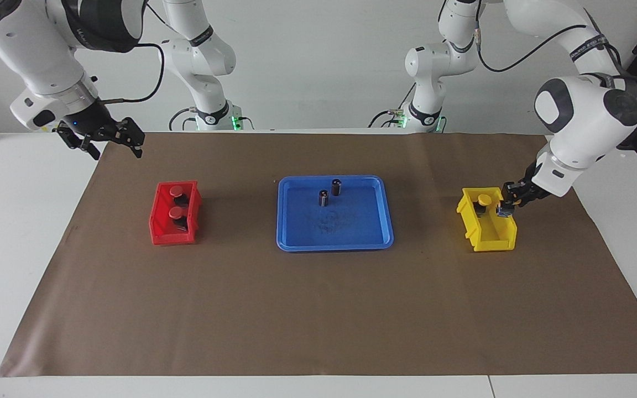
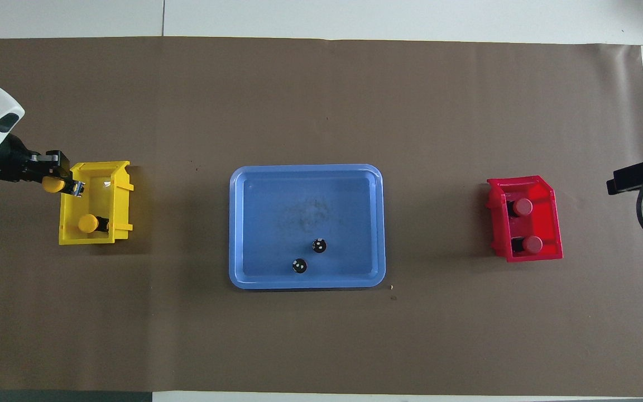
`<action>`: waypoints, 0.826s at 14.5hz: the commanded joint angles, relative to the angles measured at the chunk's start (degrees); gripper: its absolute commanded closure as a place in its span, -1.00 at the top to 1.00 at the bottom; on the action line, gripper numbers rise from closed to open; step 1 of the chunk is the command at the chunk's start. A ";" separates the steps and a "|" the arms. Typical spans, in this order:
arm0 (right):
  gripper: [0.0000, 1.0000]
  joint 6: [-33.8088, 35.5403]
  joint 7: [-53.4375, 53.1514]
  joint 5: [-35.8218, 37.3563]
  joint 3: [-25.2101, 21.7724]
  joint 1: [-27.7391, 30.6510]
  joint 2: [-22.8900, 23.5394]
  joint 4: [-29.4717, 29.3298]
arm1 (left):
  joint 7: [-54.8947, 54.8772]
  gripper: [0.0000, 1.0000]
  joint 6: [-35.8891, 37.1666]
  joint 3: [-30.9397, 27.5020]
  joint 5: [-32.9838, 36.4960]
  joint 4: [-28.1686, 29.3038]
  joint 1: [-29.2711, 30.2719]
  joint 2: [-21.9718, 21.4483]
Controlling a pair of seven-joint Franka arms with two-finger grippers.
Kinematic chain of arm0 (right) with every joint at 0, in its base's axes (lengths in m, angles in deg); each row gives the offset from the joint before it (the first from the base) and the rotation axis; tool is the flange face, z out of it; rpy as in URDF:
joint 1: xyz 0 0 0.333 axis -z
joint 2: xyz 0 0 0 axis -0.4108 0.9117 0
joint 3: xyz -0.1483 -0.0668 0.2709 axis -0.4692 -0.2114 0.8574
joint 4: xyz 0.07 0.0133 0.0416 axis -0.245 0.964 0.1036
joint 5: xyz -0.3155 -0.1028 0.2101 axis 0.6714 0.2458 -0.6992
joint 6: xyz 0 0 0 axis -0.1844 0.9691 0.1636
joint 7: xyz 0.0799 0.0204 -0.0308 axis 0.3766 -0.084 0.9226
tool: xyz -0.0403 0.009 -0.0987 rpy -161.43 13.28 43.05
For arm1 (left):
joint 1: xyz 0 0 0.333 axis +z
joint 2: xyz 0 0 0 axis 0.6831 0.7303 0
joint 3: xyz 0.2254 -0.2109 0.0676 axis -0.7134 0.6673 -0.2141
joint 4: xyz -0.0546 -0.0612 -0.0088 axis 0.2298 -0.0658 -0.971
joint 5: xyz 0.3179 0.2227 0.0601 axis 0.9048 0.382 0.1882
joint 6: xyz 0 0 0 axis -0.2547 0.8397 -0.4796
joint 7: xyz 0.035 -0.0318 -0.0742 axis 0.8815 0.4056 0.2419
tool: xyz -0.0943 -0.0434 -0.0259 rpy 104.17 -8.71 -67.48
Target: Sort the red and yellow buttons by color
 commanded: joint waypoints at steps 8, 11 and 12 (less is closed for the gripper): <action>1.00 0.38 -1.40 0.40 -0.89 0.12 0.86 -1.85 | 1.91 -1.00 -10.64 0.52 1.54 7.39 0.80 2.34; 1.00 -0.33 -1.49 0.66 -0.54 -0.41 0.86 -1.94 | 2.00 -1.00 -12.39 0.52 1.54 8.62 0.72 2.61; 1.00 -0.24 -1.49 0.66 -0.45 -0.41 0.77 -1.85 | 2.09 -0.99 -13.27 0.52 1.54 9.49 0.54 2.52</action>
